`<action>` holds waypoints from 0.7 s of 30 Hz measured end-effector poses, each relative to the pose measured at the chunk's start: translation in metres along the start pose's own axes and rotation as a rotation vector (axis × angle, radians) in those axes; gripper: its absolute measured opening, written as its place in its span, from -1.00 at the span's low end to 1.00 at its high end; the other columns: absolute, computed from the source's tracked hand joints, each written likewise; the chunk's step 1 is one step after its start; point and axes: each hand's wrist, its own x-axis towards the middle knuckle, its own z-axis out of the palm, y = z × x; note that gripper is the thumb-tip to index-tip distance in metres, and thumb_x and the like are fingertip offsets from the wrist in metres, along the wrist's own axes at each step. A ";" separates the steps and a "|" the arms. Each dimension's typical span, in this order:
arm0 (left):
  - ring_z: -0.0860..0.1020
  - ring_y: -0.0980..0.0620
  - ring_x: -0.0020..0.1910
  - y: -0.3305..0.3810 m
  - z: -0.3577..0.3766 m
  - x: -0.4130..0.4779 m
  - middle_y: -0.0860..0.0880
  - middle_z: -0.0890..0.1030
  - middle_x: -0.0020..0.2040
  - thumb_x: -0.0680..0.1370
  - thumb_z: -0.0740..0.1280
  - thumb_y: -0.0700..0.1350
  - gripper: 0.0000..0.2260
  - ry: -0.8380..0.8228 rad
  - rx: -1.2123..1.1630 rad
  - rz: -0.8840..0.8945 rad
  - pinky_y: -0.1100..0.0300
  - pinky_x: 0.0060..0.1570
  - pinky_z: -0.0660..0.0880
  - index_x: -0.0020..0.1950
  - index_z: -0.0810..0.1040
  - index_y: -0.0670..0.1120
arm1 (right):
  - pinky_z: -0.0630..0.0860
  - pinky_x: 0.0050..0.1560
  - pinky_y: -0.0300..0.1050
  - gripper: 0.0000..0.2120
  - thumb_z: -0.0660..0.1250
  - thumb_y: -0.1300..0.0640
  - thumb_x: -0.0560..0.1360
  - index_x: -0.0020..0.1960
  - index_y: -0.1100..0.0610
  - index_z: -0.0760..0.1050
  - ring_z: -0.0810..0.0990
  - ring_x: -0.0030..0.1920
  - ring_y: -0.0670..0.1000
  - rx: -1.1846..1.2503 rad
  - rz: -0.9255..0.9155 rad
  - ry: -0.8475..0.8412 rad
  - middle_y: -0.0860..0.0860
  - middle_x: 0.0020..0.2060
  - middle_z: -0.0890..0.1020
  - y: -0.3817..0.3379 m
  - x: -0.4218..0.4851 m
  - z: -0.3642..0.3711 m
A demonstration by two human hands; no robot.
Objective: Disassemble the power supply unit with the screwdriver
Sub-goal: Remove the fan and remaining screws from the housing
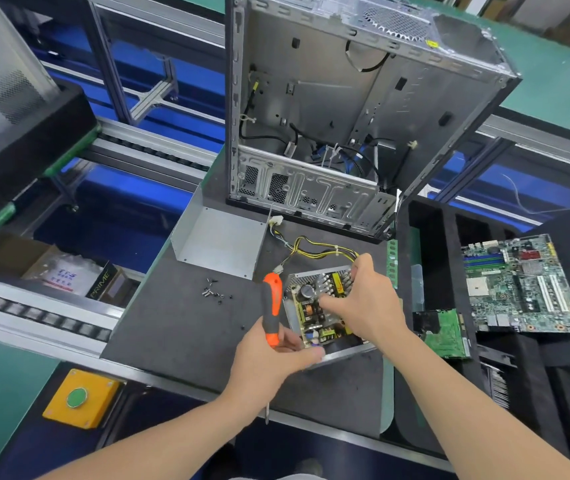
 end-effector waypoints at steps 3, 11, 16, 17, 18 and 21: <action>0.68 0.19 -0.07 0.002 0.007 -0.006 0.19 0.71 -0.07 0.18 0.71 0.22 -0.48 -0.076 0.129 0.127 0.37 -0.08 0.58 -0.01 0.58 0.12 | 0.37 -0.43 -0.07 -0.41 0.51 -0.24 0.30 -0.01 0.02 0.21 0.53 -0.34 0.06 -0.015 0.017 -0.005 0.00 -0.31 0.53 0.000 0.001 0.000; 0.64 0.26 -0.12 0.011 -0.011 0.010 0.27 0.70 -0.06 0.39 0.65 0.00 -0.64 -0.143 0.290 0.336 0.51 -0.10 0.48 0.07 0.59 0.19 | 0.46 -0.36 -0.03 -0.34 0.50 -0.35 0.31 0.04 0.06 0.24 0.58 -0.24 0.12 -0.015 0.035 -0.067 0.03 -0.24 0.56 -0.004 0.007 -0.007; 0.69 0.13 -0.16 0.022 -0.041 0.029 0.11 0.73 -0.13 0.36 0.65 0.09 -0.67 -0.255 0.376 0.311 0.39 -0.08 0.56 0.05 0.65 0.20 | 0.32 -0.40 -0.09 -0.36 0.44 -0.39 0.31 0.03 0.04 0.25 0.58 -0.18 0.14 -0.035 0.050 -0.079 0.01 -0.21 0.54 -0.008 0.011 -0.009; 0.70 0.09 -0.15 0.025 -0.046 0.033 0.09 0.73 -0.12 0.37 0.64 0.07 -0.67 -0.293 0.394 0.312 0.35 -0.06 0.59 0.06 0.65 0.21 | 0.36 -0.37 -0.08 -0.36 0.44 -0.39 0.30 0.04 0.04 0.25 0.59 -0.17 0.16 -0.041 0.057 -0.078 0.00 -0.21 0.53 -0.010 0.012 -0.008; 0.70 0.06 -0.14 0.029 -0.049 0.036 0.08 0.73 -0.10 0.38 0.64 0.05 -0.67 -0.325 0.411 0.317 0.30 -0.05 0.62 0.07 0.64 0.22 | 0.42 -0.32 -0.05 -0.35 0.44 -0.39 0.30 0.04 0.05 0.26 0.59 -0.16 0.17 -0.051 0.061 -0.073 0.01 -0.20 0.54 -0.012 0.012 -0.006; 0.71 0.07 -0.13 0.039 -0.052 0.043 0.10 0.74 -0.09 0.41 0.59 0.05 -0.73 -0.378 0.456 0.328 0.20 -0.03 0.65 0.04 0.63 0.22 | 0.49 -0.20 0.01 -0.34 0.43 -0.40 0.30 0.05 0.07 0.27 0.61 -0.10 0.24 -0.098 0.058 -0.030 0.01 -0.18 0.53 -0.016 0.011 0.001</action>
